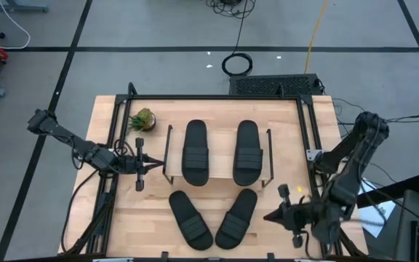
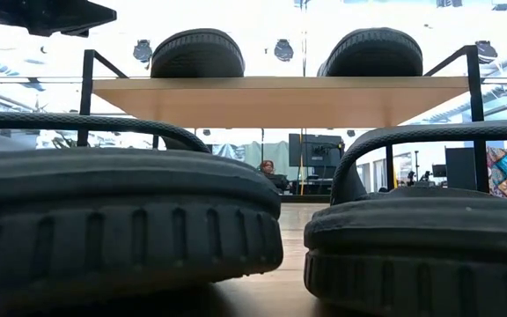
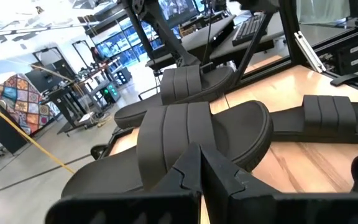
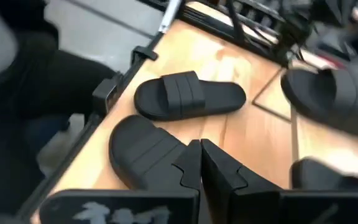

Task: Pick and place slides into the shelf
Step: Put the black slide under the shelf

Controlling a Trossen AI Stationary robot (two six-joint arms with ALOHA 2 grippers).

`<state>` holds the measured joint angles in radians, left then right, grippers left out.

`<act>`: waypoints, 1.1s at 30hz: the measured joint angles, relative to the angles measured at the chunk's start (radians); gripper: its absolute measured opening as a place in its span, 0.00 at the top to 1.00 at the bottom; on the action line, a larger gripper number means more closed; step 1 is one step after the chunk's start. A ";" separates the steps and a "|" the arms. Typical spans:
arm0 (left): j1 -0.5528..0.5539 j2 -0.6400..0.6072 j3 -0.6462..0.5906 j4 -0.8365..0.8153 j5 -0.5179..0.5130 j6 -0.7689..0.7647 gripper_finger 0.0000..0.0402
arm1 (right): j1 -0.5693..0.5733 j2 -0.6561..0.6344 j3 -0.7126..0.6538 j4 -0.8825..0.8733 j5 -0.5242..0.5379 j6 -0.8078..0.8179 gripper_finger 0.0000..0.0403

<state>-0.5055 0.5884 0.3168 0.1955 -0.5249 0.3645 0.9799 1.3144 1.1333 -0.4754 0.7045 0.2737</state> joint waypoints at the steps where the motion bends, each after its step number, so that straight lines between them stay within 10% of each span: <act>1: 0.000 0.000 0.000 0.000 0.000 0.000 0.99 | 0.008 0.020 -0.006 0.023 0.001 0.045 1.00; 20: 0.000 0.000 0.001 -0.011 0.000 0.076 0.98 | -0.113 0.205 -0.536 1.107 -0.123 0.383 0.96; 33: 0.000 0.000 0.001 -0.012 0.001 0.075 0.98 | -0.197 0.223 -0.535 1.058 -0.261 0.476 0.42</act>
<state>-0.5053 0.5888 0.3180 0.1833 -0.5243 0.4393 0.7833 1.5376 0.5980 0.5822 0.4431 0.7494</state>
